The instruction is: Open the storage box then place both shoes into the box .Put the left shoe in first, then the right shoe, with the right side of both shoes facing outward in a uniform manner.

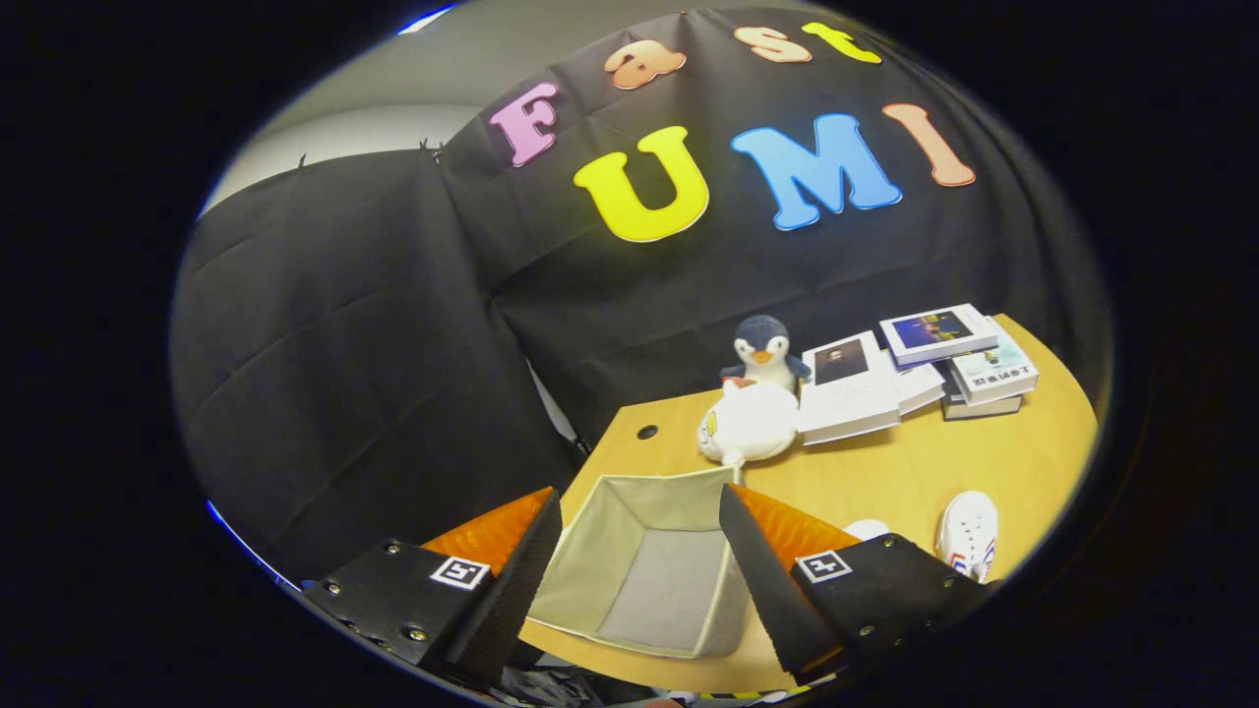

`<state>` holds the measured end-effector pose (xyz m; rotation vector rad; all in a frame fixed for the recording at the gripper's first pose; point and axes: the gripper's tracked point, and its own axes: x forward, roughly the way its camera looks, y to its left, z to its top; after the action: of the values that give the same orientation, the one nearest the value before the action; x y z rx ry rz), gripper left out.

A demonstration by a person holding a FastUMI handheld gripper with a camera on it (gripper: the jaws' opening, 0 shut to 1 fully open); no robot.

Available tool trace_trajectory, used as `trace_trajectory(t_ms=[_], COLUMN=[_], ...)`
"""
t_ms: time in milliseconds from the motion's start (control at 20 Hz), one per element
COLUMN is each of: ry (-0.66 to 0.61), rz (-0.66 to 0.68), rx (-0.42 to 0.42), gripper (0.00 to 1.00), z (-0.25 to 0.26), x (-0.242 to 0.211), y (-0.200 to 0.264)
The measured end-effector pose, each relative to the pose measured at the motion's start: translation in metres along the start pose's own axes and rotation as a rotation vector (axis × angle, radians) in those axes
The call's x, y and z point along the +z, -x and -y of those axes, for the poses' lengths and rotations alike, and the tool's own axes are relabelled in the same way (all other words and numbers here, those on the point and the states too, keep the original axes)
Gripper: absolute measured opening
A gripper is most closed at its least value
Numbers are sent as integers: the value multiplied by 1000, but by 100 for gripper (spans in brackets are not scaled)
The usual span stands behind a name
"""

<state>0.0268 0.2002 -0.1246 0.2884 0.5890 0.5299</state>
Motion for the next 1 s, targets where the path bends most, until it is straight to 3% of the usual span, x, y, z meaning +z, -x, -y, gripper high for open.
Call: trace_trajectory(t_ms=[300, 650, 1000], ry=[21, 1, -90], rz=[-7, -94, -210], rx=[-147, -254, -289], gripper=[98, 98, 98], z=[77, 144, 182], x=[-7, -49, -98], y=[2, -11, -24])
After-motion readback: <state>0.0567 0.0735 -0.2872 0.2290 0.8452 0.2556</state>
